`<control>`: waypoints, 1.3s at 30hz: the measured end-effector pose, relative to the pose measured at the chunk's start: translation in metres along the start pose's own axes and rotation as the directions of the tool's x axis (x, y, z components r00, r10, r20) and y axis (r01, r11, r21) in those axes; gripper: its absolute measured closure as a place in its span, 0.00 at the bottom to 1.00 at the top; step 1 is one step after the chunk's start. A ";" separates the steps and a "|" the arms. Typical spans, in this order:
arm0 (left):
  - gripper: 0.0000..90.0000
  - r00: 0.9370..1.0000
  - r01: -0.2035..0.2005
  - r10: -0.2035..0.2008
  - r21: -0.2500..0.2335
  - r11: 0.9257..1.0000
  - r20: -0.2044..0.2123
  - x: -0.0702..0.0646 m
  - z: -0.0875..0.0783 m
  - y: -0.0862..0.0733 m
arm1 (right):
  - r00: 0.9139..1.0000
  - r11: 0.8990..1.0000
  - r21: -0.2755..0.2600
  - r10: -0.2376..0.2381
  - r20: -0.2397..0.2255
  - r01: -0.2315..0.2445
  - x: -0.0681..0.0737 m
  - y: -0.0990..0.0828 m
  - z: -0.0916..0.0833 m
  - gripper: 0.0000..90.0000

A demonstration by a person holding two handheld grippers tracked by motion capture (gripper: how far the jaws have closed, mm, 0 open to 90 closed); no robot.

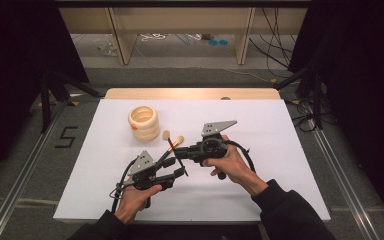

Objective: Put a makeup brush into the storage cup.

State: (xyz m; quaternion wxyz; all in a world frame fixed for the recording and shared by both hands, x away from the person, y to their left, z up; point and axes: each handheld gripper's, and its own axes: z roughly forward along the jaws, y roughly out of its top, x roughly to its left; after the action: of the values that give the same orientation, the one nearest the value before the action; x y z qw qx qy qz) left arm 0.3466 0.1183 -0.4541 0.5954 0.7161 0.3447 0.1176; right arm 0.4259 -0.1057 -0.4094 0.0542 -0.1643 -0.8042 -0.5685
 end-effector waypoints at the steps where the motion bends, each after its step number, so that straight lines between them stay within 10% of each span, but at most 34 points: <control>1: 0.57 1.000 -0.004 0.004 -0.002 1.000 0.008 0.000 0.000 0.000 | 1.000 1.000 -0.002 -0.007 0.003 0.007 0.000 0.000 0.001 0.92; 39: 0.89 0.997 0.060 -0.059 -0.020 0.998 0.042 0.006 -0.002 0.004 | 1.000 1.000 -0.006 0.004 -0.030 -0.004 0.003 -0.002 0.005 0.92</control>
State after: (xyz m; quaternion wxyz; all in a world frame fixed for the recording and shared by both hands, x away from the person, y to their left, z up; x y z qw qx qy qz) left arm 0.3510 0.1231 -0.4516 0.6133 0.7015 0.3521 0.0886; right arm 0.4230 -0.1012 -0.4125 0.0668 -0.1575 -0.8013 -0.5733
